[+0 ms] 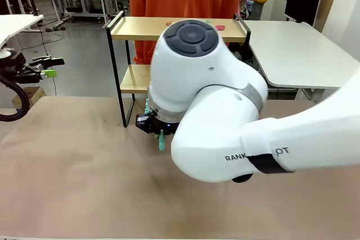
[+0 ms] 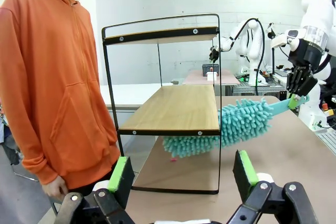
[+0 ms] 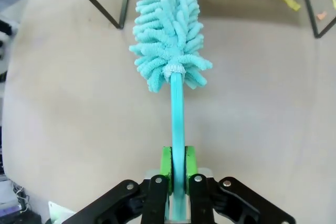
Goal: Clean the shelf.
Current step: Clean the specific section of the Shelf indicated by the human with the Duster.
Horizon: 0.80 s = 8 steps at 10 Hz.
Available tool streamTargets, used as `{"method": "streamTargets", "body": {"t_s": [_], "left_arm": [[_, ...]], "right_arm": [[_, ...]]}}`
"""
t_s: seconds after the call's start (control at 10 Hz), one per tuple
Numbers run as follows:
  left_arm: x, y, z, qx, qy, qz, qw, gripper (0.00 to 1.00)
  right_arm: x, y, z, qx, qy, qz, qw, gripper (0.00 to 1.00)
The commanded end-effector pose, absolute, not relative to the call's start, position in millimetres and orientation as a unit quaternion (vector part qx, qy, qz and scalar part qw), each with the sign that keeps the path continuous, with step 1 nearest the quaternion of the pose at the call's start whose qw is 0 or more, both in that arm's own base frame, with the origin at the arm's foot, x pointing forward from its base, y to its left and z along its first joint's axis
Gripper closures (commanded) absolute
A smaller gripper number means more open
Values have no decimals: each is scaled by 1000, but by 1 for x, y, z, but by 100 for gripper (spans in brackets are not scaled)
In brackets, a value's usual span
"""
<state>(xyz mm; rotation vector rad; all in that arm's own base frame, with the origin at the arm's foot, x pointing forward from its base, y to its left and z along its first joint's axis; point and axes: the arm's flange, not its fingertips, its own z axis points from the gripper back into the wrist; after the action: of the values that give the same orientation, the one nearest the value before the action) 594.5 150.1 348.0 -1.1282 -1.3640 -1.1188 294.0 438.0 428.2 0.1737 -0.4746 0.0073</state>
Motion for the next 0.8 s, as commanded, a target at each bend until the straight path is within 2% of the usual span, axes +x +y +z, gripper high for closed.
{"method": "streamTargets", "body": {"t_s": [0.0, 0.7], "left_arm": [[592, 149, 352, -466, -564, -464, 499, 0], [592, 149, 352, -466, -564, -464, 499, 0]], "right_arm": [[326, 494, 403, 79, -248, -5, 966, 87], [379, 523, 370, 110, -241, 0, 964, 87]]}}
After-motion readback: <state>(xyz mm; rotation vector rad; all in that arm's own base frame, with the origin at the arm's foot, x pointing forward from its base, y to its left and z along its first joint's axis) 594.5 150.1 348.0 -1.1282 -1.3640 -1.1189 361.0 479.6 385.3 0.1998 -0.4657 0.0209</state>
